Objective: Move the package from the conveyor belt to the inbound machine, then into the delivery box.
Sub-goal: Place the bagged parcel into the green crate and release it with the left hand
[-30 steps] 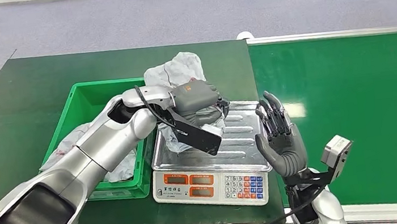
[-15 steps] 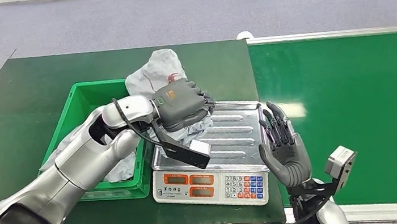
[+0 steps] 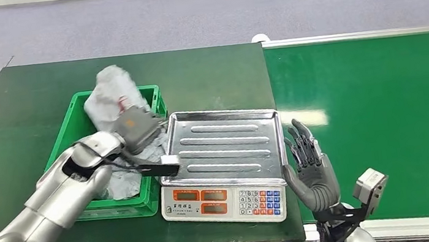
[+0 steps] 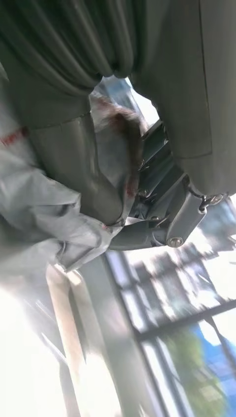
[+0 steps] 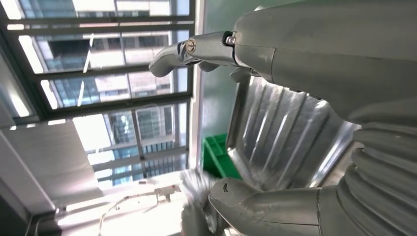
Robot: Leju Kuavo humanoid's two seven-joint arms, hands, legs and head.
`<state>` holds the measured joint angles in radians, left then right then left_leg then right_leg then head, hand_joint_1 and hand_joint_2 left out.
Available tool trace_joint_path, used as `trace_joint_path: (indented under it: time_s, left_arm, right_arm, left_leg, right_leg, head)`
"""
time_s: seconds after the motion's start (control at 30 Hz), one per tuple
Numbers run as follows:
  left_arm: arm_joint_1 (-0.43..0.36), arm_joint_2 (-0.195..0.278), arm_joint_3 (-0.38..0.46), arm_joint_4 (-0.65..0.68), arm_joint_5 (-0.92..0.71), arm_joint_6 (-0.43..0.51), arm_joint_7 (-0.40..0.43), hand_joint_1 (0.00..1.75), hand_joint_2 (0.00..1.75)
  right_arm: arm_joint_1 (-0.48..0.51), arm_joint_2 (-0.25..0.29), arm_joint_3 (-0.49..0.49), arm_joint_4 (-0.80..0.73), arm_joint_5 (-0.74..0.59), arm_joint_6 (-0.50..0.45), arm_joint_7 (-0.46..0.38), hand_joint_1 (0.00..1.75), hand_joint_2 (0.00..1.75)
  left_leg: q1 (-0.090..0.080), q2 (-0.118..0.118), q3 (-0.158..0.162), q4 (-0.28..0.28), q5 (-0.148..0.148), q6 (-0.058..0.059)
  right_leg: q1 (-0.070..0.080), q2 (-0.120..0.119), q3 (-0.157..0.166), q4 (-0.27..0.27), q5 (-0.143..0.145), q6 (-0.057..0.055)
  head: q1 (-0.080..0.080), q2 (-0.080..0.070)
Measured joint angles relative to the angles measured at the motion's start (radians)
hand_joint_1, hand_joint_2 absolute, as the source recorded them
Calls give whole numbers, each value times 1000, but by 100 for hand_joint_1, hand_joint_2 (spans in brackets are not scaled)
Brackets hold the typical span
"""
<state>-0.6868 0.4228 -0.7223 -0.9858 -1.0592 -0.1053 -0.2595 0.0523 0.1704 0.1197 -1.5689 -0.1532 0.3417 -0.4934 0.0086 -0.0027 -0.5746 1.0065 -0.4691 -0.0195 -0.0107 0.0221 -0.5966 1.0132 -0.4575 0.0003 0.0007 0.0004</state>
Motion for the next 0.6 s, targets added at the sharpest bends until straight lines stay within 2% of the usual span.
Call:
trace_joint_path:
  time_s: [0.07, 0.13, 0.23, 0.37, 0.4, 0.5, 0.53, 0.6]
  left_arm:
    - [54, 51, 68, 36, -37, 33, 15, 175, 175]
    - [97, 76, 135, 66, -101, 53, 58, 175, 175]
    - [144, 80, 230, 93, -208, 68, 117, 175, 175]
    - [174, 71, 320, 116, -287, 65, 137, 175, 175]
    - [177, 68, 338, 122, -301, 65, 137, 170, 175]
    - [182, 59, 385, 137, -339, 72, 142, 39, 175]
    - [184, 55, 397, 141, -353, 83, 148, 0, 175]
    - [190, 44, 419, 145, -369, 120, 153, 0, 175]
  right_arm:
    - [31, 1, -14, -19, 7, -3, -5, 0, 175]
    - [52, 4, -26, -35, 17, -5, -3, 0, 175]
    - [66, 13, -33, -47, 33, -6, 1, 0, 175]
    - [71, 20, -34, -51, 40, -15, 2, 0, 175]
    - [72, 21, -34, -51, 41, -17, 2, 0, 175]
    - [74, 26, -34, -52, 41, -20, 2, 0, 175]
    - [75, 27, -34, -54, 42, -20, 3, 0, 175]
    - [76, 29, -34, -57, 42, -22, 4, 0, 175]
  left_leg:
    - [1, 2, 0, 0, -1, -1]
    - [1, 2, 0, -1, -1, -2]
    - [2, 3, 1, -1, -2, -3]
    - [2, 5, 2, -1, -2, -4]
    - [3, 5, 2, -1, -2, -4]
    - [4, 5, 2, -1, -1, -5]
    - [4, 5, 2, -2, -1, -6]
    - [4, 5, 2, -2, -1, -7]
  right_leg:
    - [1, 2, -1, 0, -1, -2]
    - [3, 2, -1, 0, -2, -3]
    - [2, 2, -1, 0, -2, -4]
    - [2, 3, -1, 0, -1, -6]
    - [2, 3, -1, 0, -1, -6]
    - [2, 3, -1, 0, -1, -7]
    - [3, 3, -2, 0, 0, -8]
    - [3, 3, -2, 1, 0, -8]
  head:
    - [0, 0]
    - [0, 0]
    - [0, 0]
    - [0, 0]
    - [0, 0]
    - [0, 0]
    - [0, 0]
    - [0, 0]
